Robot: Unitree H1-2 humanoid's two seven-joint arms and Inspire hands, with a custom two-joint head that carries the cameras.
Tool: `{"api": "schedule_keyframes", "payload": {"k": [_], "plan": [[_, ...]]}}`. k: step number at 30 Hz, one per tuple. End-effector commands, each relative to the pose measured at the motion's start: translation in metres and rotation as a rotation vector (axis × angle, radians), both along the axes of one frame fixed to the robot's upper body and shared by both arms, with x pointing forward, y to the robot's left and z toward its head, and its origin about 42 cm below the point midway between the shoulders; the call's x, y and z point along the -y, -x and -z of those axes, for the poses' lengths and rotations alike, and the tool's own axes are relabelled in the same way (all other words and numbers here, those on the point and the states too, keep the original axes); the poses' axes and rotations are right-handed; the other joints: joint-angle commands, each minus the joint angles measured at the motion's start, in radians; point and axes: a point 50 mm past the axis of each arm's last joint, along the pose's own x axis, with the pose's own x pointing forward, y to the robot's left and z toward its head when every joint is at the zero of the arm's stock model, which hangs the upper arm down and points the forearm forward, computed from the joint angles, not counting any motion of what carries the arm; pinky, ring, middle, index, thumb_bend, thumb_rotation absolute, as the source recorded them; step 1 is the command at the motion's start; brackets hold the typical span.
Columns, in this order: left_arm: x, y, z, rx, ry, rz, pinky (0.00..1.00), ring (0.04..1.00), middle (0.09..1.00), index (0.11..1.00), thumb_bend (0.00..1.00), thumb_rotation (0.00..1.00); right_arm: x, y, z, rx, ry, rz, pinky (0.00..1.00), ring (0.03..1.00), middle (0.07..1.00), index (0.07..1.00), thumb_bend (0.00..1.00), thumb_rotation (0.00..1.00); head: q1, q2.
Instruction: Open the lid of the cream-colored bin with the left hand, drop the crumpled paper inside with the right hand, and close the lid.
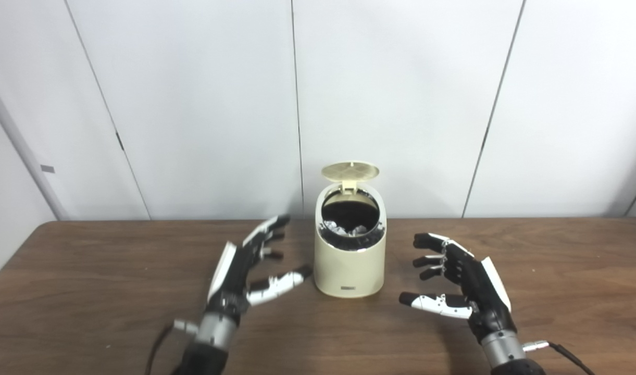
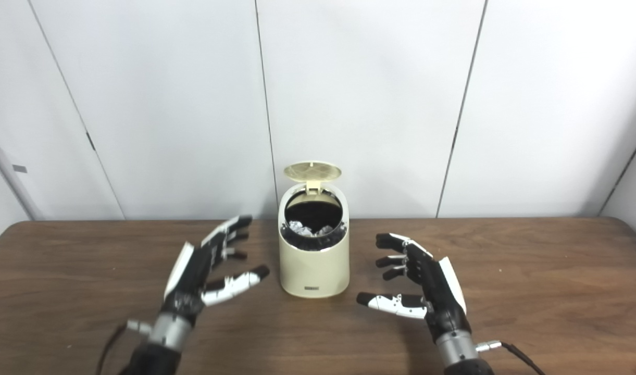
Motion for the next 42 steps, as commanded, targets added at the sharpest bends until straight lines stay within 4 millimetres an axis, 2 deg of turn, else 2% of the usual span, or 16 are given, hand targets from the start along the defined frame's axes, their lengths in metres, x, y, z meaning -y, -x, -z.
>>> {"api": "schedule_keyframes", "payload": {"k": [1, 4, 7, 12, 28, 32, 36, 42], "plan": [[0.006, -0.011, -0.033, 0.111, -0.055, 0.024, 0.73, 0.861, 0.91, 0.908, 0.82, 0.33, -0.003, -0.002, -0.018, 0.088, 0.001, -0.01, 0.5, 0.619, 0.748, 0.72, 0.77, 0.13, 0.0, 0.0], [0.009, -0.021, -0.051, 0.15, -0.096, 0.025, 0.77, 0.894, 0.927, 0.896, 0.85, 0.33, -0.003, -0.002, -0.018, 0.092, -0.002, -0.018, 0.49, 0.613, 0.748, 0.725, 0.78, 0.13, -0.003, -0.001], [0.013, -0.03, -0.067, 0.166, -0.111, 0.04, 0.71, 0.896, 0.935, 0.887, 0.87, 0.31, -0.003, -0.002, -0.019, 0.092, -0.004, -0.013, 0.52, 0.626, 0.748, 0.725, 0.78, 0.13, -0.006, -0.001], [0.018, -0.04, -0.086, 0.182, -0.148, 0.052, 0.68, 0.901, 0.943, 0.898, 0.89, 0.31, -0.004, -0.002, -0.019, 0.092, -0.004, -0.009, 0.5, 0.617, 0.749, 0.719, 0.77, 0.13, -0.01, -0.002], [0.041, -0.061, -0.109, 0.207, -0.2, 0.102, 0.73, 0.928, 0.981, 0.942, 0.87, 0.3, -0.012, -0.002, -0.02, 0.098, -0.017, -0.021, 0.44, 0.575, 0.744, 0.714, 0.76, 0.1, -0.026, -0.006], [0.044, -0.065, -0.113, 0.202, -0.208, 0.119, 0.79, 0.961, 0.988, 0.954, 0.88, 0.3, -0.014, -0.002, -0.02, 0.104, -0.021, -0.025, 0.43, 0.559, 0.733, 0.707, 0.75, 0.07, -0.029, -0.006], [0.047, -0.068, -0.117, 0.213, -0.241, 0.141, 0.81, 0.963, 0.98, 0.95, 0.88, 0.31, -0.016, -0.002, -0.021, 0.103, -0.026, -0.024, 0.44, 0.561, 0.725, 0.702, 0.75, 0.05, -0.033, -0.007], [0.048, -0.066, -0.122, 0.241, -0.322, 0.133, 0.77, 0.922, 0.939, 0.915, 0.89, 0.31, -0.017, -0.003, -0.02, 0.113, -0.034, -0.03, 0.43, 0.56, 0.727, 0.705, 0.75, 0.06, -0.036, -0.006]]}}
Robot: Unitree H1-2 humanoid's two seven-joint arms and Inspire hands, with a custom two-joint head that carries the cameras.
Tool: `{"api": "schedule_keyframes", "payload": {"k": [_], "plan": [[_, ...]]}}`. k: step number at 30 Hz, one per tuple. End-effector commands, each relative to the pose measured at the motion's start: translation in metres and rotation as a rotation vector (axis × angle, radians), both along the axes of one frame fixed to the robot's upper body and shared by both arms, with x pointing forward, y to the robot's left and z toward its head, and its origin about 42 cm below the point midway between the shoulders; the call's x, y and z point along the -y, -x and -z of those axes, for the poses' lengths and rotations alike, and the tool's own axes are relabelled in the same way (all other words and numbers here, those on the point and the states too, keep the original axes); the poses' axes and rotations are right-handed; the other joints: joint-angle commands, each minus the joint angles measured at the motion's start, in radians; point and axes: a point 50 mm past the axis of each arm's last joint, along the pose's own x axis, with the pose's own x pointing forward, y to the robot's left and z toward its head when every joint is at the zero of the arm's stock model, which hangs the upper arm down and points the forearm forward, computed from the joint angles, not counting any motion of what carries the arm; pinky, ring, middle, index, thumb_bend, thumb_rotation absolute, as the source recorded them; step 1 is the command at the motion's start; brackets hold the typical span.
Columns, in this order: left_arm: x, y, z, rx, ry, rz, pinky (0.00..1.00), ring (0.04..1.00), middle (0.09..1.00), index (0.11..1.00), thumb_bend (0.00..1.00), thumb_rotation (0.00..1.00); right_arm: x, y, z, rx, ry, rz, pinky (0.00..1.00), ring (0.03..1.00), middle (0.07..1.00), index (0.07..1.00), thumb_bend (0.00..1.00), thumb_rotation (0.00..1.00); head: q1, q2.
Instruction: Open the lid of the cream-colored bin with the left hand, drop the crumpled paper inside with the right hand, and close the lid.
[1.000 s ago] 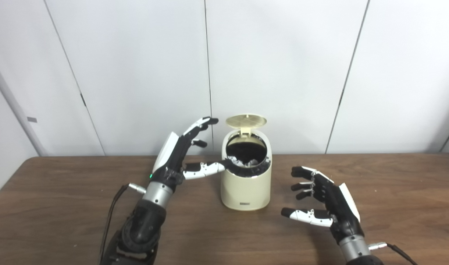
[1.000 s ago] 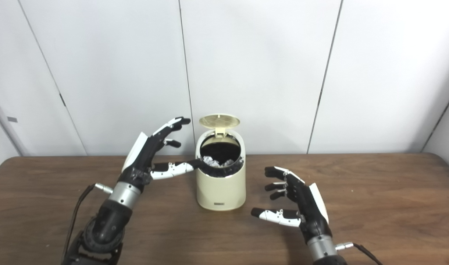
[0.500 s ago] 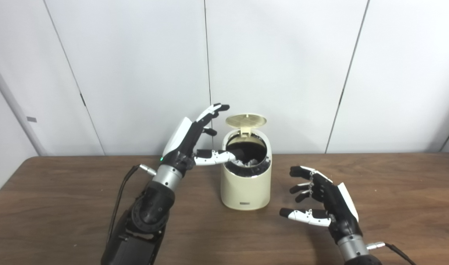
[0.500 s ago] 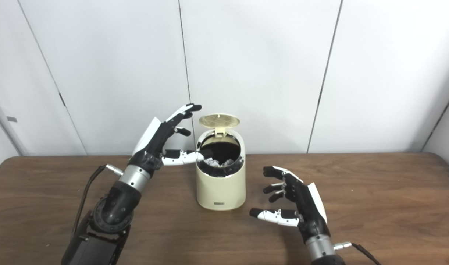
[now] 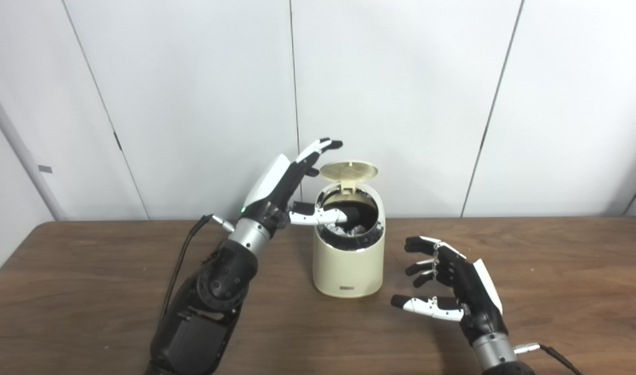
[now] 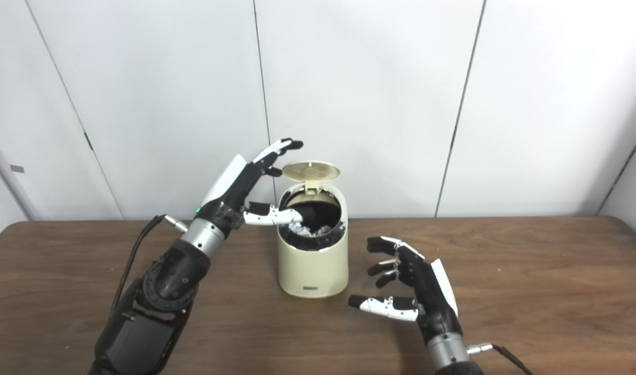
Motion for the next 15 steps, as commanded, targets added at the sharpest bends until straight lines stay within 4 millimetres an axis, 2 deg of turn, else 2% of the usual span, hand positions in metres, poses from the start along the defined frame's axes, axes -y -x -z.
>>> {"api": "schedule_keyframes", "payload": {"k": [1, 5, 9, 15], "plan": [[0.0029, -0.0023, -0.0323, 0.109, -0.018, 0.014, 0.77, 0.92, 0.931, 0.908, 0.89, 0.31, -0.0052, -0.0048, -0.0204, 0.109, -0.016, -0.015, 0.43, 0.559, 0.727, 0.704, 0.75, 0.06, 0.0, 0.001], [0.0023, -0.0001, -0.0343, 0.106, -0.049, 0.013, 0.79, 0.92, 0.889, 0.868, 0.88, 0.31, -0.0065, -0.0051, -0.021, 0.116, -0.021, -0.019, 0.43, 0.552, 0.722, 0.702, 0.75, 0.04, -0.004, 0.002], [0.0003, 0.002, -0.0346, 0.102, -0.084, 0.017, 0.85, 0.974, 0.858, 0.832, 0.87, 0.34, -0.0076, -0.0053, -0.021, 0.115, -0.025, -0.015, 0.43, 0.549, 0.722, 0.699, 0.75, 0.05, -0.006, 0.003], [-0.0024, 0.005, -0.0356, 0.11, -0.121, 0.008, 0.87, 0.986, 0.816, 0.773, 0.87, 0.35, -0.0099, -0.0055, -0.0211, 0.116, -0.027, -0.019, 0.42, 0.545, 0.724, 0.699, 0.74, 0.05, -0.01, 0.005]]}}
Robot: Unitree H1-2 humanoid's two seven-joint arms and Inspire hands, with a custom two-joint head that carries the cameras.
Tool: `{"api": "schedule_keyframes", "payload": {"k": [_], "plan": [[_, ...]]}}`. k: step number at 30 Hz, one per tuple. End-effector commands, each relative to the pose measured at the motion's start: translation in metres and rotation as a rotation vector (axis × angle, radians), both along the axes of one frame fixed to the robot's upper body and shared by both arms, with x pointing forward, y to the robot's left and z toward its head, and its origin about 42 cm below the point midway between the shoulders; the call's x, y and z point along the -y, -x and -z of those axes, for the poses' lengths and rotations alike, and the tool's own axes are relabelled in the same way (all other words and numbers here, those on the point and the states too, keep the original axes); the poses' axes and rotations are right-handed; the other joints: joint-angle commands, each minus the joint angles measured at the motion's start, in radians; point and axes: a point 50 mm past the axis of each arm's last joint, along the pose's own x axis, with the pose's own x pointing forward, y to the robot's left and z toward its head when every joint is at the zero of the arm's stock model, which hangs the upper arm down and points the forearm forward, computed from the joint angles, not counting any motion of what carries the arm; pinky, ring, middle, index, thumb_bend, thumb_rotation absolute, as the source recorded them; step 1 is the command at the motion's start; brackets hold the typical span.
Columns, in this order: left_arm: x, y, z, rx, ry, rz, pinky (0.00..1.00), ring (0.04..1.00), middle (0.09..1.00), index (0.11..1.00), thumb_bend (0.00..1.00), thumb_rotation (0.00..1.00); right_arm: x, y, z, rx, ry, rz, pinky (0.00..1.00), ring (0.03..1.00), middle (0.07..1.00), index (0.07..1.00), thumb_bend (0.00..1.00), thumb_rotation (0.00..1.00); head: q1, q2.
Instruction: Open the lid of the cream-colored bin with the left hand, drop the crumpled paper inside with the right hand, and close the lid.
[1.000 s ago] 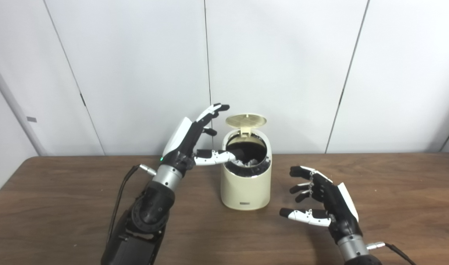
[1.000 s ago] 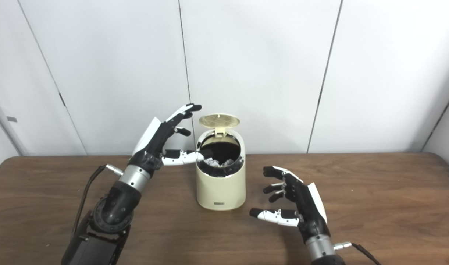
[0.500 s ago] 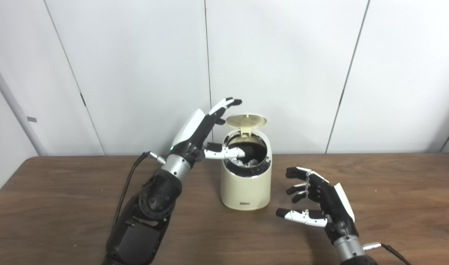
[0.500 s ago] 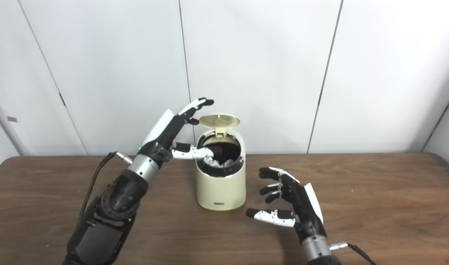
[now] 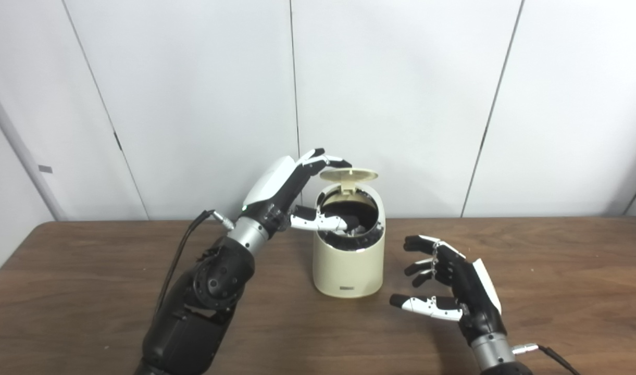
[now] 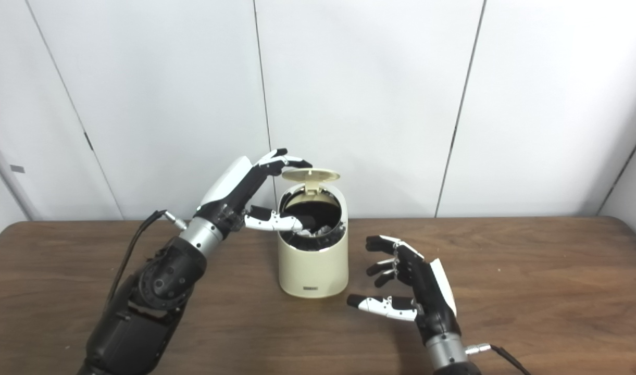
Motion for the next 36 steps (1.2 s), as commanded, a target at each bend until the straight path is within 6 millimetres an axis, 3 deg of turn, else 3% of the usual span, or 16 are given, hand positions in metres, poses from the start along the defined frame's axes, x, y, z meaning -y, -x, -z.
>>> {"api": "schedule_keyframes", "payload": {"k": [1, 7, 12, 19, 28, 36], "plan": [[0.001, 0.0, -0.028, 0.099, -0.012, 0.01, 0.88, 0.983, 0.808, 0.763, 0.87, 0.36, -0.007, -0.006, -0.022, 0.104, -0.015, -0.017, 0.42, 0.545, 0.724, 0.698, 0.74, 0.05, -0.002, 0.001], [-0.001, 0.002, -0.028, 0.122, -0.048, 0.007, 0.94, 0.975, 0.762, 0.719, 0.87, 0.37, -0.009, -0.006, -0.022, 0.103, -0.021, -0.02, 0.41, 0.543, 0.726, 0.697, 0.74, 0.04, -0.006, 0.002], [-0.002, 0.005, -0.028, 0.159, -0.086, 0.0, 0.93, 0.952, 0.735, 0.696, 0.87, 0.38, -0.011, -0.006, -0.023, 0.101, -0.005, -0.029, 0.41, 0.547, 0.733, 0.7, 0.75, 0.06, -0.011, 0.006], [-0.004, 0.011, -0.023, 0.219, -0.177, -0.008, 1.0, 0.939, 0.712, 0.698, 0.88, 0.39, -0.014, -0.006, -0.025, 0.104, -0.004, -0.017, 0.42, 0.549, 0.732, 0.694, 0.74, 0.03, -0.019, 0.013], [-0.004, 0.012, -0.021, 0.226, -0.184, -0.005, 1.0, 0.937, 0.709, 0.696, 0.89, 0.37, -0.014, -0.006, -0.025, 0.105, -0.005, -0.016, 0.41, 0.548, 0.733, 0.692, 0.74, 0.01, -0.019, 0.013], [-0.005, 0.021, -0.006, 0.217, -0.212, 0.026, 1.0, 0.94, 0.695, 0.695, 0.91, 0.4, -0.017, -0.006, -0.026, 0.111, -0.006, -0.019, 0.42, 0.545, 0.729, 0.695, 0.74, 0.01, -0.026, 0.024]]}}
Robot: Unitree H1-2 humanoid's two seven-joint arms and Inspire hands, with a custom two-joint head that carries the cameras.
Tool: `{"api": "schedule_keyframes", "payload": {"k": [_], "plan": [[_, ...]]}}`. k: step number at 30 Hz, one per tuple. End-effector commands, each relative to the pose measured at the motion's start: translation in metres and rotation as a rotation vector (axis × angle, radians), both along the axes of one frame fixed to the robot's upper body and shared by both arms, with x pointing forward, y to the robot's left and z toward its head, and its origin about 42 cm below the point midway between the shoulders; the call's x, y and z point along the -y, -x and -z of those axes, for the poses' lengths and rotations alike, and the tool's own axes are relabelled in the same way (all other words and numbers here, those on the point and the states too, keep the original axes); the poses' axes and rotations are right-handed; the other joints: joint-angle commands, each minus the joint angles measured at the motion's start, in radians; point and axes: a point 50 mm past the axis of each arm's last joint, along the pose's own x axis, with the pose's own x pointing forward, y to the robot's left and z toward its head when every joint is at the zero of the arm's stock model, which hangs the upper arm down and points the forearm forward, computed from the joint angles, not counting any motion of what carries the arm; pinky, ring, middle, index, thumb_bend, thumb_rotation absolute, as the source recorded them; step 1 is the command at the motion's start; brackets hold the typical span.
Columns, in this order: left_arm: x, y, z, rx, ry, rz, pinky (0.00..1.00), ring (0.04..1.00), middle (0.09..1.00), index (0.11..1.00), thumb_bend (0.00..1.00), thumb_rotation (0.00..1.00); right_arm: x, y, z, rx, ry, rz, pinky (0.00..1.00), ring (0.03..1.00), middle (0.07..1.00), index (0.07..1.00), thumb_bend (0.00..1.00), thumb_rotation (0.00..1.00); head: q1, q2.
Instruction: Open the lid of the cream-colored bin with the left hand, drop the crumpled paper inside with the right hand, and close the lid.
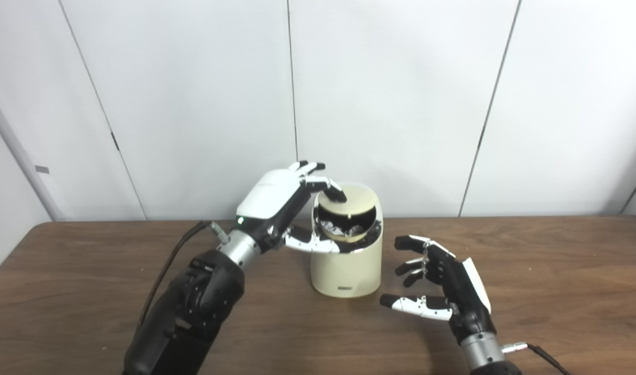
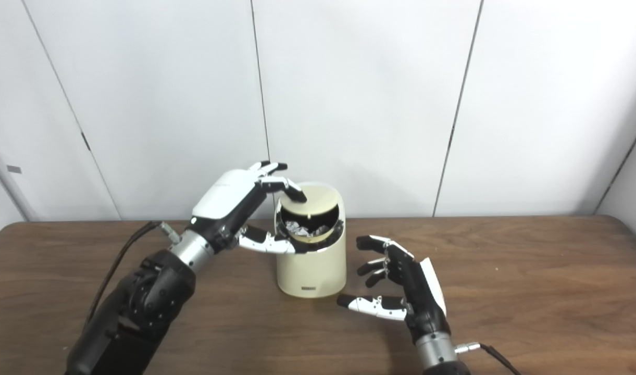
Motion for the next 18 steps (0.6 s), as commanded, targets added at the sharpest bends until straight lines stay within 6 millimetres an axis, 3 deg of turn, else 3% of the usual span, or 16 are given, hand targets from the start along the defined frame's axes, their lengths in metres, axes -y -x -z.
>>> {"api": "schedule_keyframes", "payload": {"k": [1, 9, 18], "plan": [[0.003, 0.003, -0.026, 0.1, -0.001, 0.026, 1.0, 0.94, 0.694, 0.695, 0.91, 0.39, -0.006, -0.006, -0.025, 0.104, -0.009, -0.014, 0.41, 0.545, 0.728, 0.694, 0.74, 0.01, -0.002, 0.002], [0.005, 0.005, -0.021, 0.1, -0.033, 0.031, 1.0, 0.936, 0.709, 0.701, 0.9, 0.41, -0.008, -0.006, -0.027, 0.103, -0.011, -0.016, 0.41, 0.539, 0.726, 0.692, 0.73, 0.01, -0.003, 0.008], [0.008, 0.007, -0.016, 0.09, -0.041, 0.05, 1.0, 0.927, 0.705, 0.696, 0.9, 0.34, -0.009, -0.005, -0.028, 0.095, -0.015, -0.013, 0.41, 0.537, 0.722, 0.692, 0.74, 0.0, -0.005, 0.012]]}}
